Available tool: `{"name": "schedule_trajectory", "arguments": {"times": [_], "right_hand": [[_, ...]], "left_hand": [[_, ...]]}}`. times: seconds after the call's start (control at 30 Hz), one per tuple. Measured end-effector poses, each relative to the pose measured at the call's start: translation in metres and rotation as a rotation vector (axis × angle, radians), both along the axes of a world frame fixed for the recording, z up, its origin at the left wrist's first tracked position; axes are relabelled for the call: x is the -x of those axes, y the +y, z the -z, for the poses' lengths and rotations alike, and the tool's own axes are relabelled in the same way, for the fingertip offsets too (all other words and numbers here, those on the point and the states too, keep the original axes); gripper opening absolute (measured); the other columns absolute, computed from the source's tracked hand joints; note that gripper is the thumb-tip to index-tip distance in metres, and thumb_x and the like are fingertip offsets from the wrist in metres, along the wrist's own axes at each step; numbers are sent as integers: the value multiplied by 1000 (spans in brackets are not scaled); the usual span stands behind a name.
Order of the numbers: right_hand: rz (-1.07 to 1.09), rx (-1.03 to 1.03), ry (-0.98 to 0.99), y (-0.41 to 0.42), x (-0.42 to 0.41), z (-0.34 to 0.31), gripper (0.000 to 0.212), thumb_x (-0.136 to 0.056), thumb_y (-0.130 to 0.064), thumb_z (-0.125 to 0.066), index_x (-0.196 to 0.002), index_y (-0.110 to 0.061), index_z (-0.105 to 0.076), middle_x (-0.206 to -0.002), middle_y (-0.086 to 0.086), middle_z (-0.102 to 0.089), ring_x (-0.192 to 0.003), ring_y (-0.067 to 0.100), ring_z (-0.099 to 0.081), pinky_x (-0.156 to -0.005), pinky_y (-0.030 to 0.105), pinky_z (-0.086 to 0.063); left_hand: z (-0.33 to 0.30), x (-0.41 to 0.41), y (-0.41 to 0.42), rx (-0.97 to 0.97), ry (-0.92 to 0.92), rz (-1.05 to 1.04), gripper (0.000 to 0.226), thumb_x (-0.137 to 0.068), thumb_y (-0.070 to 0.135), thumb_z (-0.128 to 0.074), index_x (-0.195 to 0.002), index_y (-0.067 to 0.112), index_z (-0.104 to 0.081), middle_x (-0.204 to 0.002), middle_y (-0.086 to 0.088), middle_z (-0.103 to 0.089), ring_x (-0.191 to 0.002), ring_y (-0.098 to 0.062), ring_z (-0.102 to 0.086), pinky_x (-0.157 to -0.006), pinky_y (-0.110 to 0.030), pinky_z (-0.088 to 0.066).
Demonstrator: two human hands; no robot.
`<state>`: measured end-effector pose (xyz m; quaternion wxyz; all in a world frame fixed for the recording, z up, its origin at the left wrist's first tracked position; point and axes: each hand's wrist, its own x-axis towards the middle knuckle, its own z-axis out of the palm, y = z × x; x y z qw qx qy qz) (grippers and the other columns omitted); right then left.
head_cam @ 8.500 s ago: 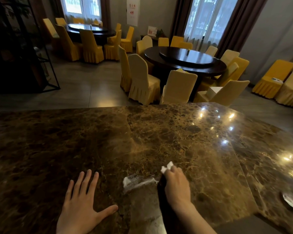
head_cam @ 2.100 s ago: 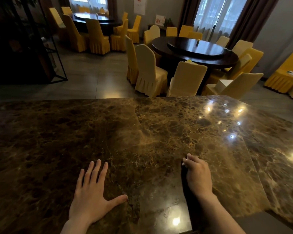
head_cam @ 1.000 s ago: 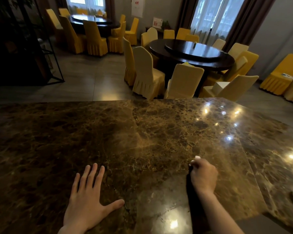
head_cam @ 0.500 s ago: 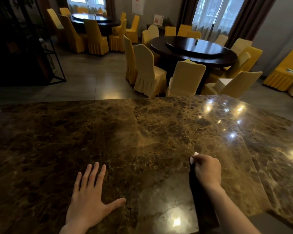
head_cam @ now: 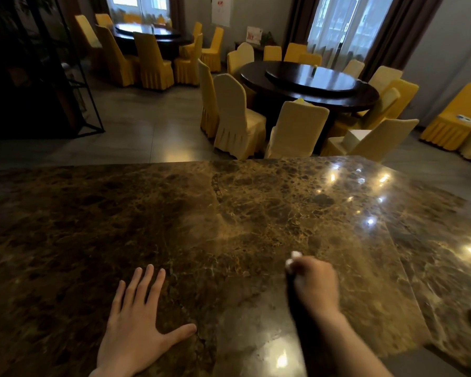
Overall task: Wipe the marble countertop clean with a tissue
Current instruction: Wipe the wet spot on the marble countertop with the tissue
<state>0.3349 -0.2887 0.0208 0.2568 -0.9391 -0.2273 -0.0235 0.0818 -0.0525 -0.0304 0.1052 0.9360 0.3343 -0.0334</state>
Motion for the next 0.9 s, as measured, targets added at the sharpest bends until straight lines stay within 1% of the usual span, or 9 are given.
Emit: {"name": "schedule_trajectory", "arguments": {"times": [0.13, 0.23, 0.37, 0.43, 0.5, 0.6, 0.67, 0.83, 0.9], "right_hand": [[189, -52, 3, 7, 0, 1, 20, -79, 3, -71, -78, -15, -79, -78, 7, -78, -73, 27, -71, -66, 28, -52], [-128, -52, 1, 64, 76, 20, 21, -86, -3, -69, -72, -19, -71, -74, -6, -70, -69, 8, -53, -61, 12, -34], [-604, -29, 38, 82, 126, 30, 11, -88, -19, -65, -79, -26, -67, -81, -11, -69, -81, 6, -54, -71, 18, -42], [-491, -113, 4, 56, 95, 23, 18, -94, -24, -64, -76, -24, -66, -73, -12, -69, -73, 1, -58, -70, 13, -40], [-190, -121, -20, 22, 46, 17, 22, -92, -21, -68, -70, -19, -66, -66, -10, -70, -68, 0, -64, -66, 23, -50], [150, -66, 19, -11, -4, 9, 17, -77, 0, -73, -67, -15, -71, -73, 3, -77, -76, 27, -72, -63, 33, -54], [180, -45, -13, 11, 11, 13, 23, -72, 7, -69, -63, -14, -68, -65, 3, -71, -66, 27, -66, -58, 31, -47], [-453, -56, -24, 77, 125, 33, 18, -79, -11, -69, -68, -22, -63, -71, -9, -65, -74, 9, -52, -64, 21, -40], [-492, -117, -17, 61, 107, 31, 15, -84, -18, -70, -71, -22, -64, -71, -9, -68, -72, 7, -56, -62, 23, -43]], "left_hand": [[-2, -2, -1, -10, 31, 3, 136, -50, 114, -5, -152, 31, 30, -165, 4, 32, -150, -17, 35, -128, -50, 14], [-2, -2, 0, -7, 42, 6, 136, -50, 114, -4, -153, 31, 30, -165, 4, 33, -149, -17, 36, -128, -50, 14], [-2, 0, 2, -18, 53, 22, 136, -49, 114, -1, -151, 31, 32, -166, 3, 32, -150, -17, 33, -129, -50, 12], [-2, 1, 0, -5, 39, 18, 135, -51, 114, -5, -152, 32, 31, -166, 5, 31, -150, -16, 34, -129, -50, 12], [-3, 1, -1, 5, 13, 15, 135, -51, 114, -9, -153, 33, 28, -166, 6, 29, -150, -15, 33, -128, -49, 13], [-3, 0, 1, 10, 13, 9, 136, -50, 115, -10, -153, 33, 27, -166, 6, 29, -150, -16, 33, -128, -50, 14], [-3, -1, -1, 10, 31, 11, 136, -50, 115, -8, -152, 33, 29, -165, 6, 31, -150, -16, 34, -128, -50, 15], [-3, 1, 2, -2, 50, 23, 136, -50, 114, -6, -152, 31, 31, -166, 5, 32, -150, -17, 34, -128, -50, 14], [-3, 0, 3, -1, 28, 18, 137, -50, 114, -6, -153, 32, 29, -166, 5, 31, -150, -17, 34, -128, -50, 14]]}}
